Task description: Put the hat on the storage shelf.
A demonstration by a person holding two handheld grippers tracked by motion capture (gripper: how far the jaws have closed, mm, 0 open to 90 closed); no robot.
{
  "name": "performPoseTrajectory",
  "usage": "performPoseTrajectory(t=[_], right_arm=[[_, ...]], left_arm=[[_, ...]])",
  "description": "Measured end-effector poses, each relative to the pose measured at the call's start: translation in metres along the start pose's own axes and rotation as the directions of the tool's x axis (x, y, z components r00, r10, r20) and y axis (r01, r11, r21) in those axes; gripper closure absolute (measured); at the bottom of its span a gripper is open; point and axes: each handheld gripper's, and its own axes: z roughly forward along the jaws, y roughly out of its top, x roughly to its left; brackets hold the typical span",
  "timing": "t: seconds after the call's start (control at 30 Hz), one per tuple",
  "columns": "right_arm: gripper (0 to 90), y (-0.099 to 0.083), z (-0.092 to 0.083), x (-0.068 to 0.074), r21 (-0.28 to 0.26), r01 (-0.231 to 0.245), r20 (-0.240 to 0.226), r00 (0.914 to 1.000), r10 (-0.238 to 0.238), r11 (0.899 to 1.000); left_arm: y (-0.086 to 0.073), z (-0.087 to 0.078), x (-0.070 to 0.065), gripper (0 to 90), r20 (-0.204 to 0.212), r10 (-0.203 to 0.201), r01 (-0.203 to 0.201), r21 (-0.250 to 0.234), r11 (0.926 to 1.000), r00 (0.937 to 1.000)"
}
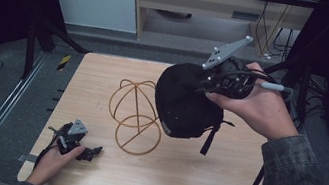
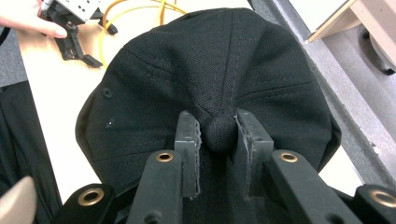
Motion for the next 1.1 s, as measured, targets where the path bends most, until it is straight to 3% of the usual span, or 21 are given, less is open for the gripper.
performPoseTrajectory(t=[0.6,1.1], right_arm=[[73.1,0.037,0.01,0.011,-0.054,0.039,-0.013,0.9991,-0.04,0.998],[73.1,0.073,0.03,0.016,-0.042,0.073,-0.022,0.997,-0.074,0.996]], left_arm=[[0.0,0.0,0.0,0.0,-0.003,-0.001,0.001,-0.002,1.0,1.0],[0.0,0.0,0.0,0.0,-0.002,0.0,0.0,-0.001,1.0,1.0]])
